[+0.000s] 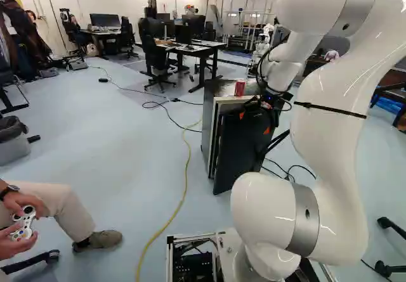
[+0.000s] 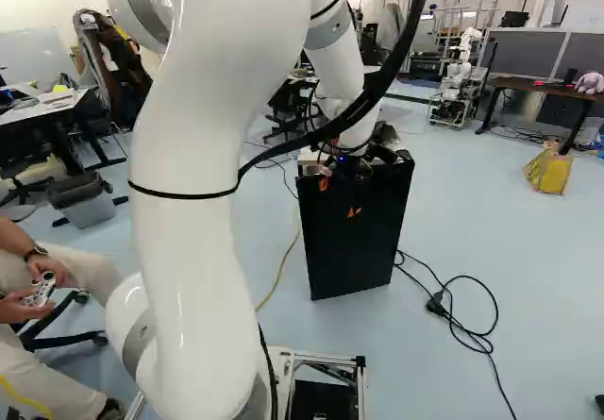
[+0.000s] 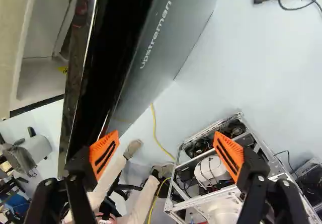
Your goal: Grab a drink from the fridge
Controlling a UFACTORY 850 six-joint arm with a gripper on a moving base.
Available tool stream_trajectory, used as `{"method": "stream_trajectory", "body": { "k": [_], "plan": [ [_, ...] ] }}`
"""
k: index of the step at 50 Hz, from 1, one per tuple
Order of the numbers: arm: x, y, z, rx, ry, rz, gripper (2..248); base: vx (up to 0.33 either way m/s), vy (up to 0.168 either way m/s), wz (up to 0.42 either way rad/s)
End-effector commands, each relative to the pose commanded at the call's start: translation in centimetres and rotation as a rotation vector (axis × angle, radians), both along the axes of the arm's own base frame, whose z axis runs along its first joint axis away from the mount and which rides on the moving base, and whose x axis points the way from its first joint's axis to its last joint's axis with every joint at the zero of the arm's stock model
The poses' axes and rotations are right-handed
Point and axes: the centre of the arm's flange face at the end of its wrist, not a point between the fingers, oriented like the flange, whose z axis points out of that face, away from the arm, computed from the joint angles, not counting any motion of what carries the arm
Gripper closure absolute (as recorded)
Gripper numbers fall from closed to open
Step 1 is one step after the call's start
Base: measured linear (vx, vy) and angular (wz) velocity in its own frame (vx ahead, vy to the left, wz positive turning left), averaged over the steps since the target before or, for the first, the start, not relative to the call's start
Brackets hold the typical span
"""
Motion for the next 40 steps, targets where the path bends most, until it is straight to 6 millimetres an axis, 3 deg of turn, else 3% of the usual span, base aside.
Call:
{"method": "stream_trajectory", "body": {
  "k": [40],
  "plan": [
    [1.9, 2.3, 0.0, -0.045, -0.051, 0.040, 3, 0.000, 0.000, 0.000]
  ]
}}
